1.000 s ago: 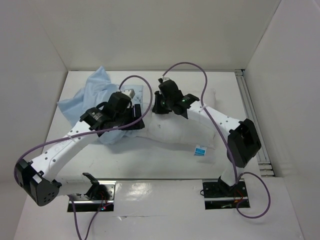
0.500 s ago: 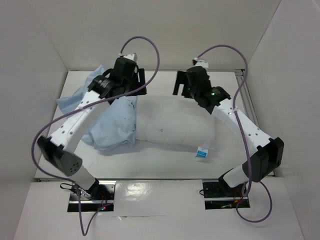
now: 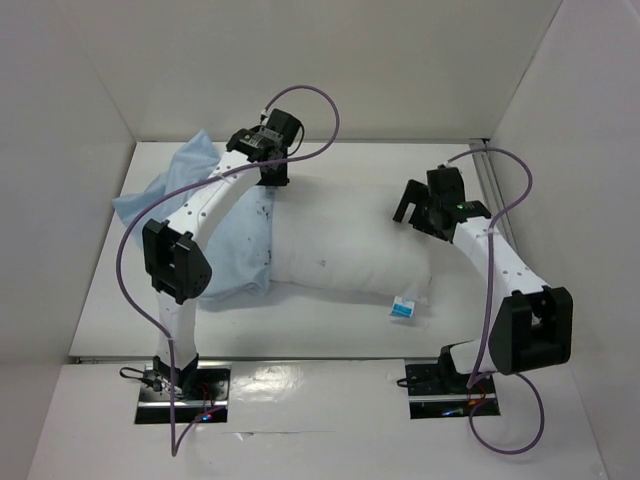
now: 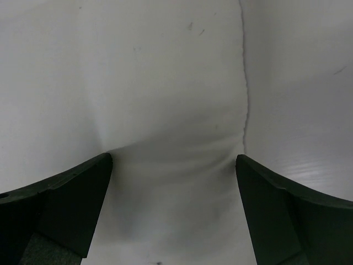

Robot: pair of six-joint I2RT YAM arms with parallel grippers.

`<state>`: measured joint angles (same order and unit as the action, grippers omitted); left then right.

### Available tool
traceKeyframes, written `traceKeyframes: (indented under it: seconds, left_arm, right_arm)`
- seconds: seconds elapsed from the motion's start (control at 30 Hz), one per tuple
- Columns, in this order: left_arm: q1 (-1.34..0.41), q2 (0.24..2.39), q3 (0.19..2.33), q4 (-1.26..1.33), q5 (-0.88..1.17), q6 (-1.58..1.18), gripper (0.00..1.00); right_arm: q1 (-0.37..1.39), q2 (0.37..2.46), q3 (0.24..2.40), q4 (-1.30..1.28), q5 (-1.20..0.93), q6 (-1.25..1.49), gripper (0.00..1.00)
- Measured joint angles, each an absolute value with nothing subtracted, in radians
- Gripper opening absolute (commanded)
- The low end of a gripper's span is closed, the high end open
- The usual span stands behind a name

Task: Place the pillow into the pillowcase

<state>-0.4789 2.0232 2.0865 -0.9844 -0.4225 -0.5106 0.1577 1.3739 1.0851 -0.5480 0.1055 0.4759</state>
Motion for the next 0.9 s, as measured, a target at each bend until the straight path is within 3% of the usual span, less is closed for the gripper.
traceKeyframes:
  seconds: [0.03,0.07,0.13,0.17,0.2,0.23,0.27,0.6,0.9]
  left_arm:
    - [-0.476,2.023,2.093,-0.99,-0.429,-0.506,0.22]
    - [-0.472,2.023,2.098,-0.995,-0.435,-0.499,0.13]
    - [-0.465,2.023,2.099,-1.005,-0.442,-0.495,0.01]
    - [-0.46,2.024,2.099,-1.009,-0.442,-0.493,0.0]
    - [-0.458,2.024,2.099,-1.013,-0.442,-0.492,0.0]
    - [-0.456,2.024,2.1,-1.016,-0.441,-0.49,0.0]
    - [-0.454,2.024,2.101,-1.019,-0.434,-0.489,0.0]
    - [-0.518,1.967,2.128,-0.979,-0.117,-0.424,0.0]
    - [-0.648,1.969,2.393,-0.868,0.248,-0.488,0.0]
  right_arm:
    - [0.155,1.37,1.061,-0.536,0.084,0.481,1.0]
    - [0.152,1.366,1.041,-0.517,0.059,0.487,1.0]
    - [0.141,1.357,0.992,-0.452,0.002,0.503,0.94]
    - [0.136,1.354,0.97,-0.417,-0.031,0.51,0.82]
    - [0.133,1.354,0.947,-0.378,-0.067,0.519,0.52]
    - [0.132,1.354,0.929,-0.345,-0.102,0.527,0.31]
    - [0.133,1.354,0.916,-0.308,-0.146,0.554,0.02]
    - [0.242,1.333,0.98,-0.288,-0.194,0.567,0.0]
    - [0.343,1.243,1.082,-0.311,-0.159,0.617,0.0]
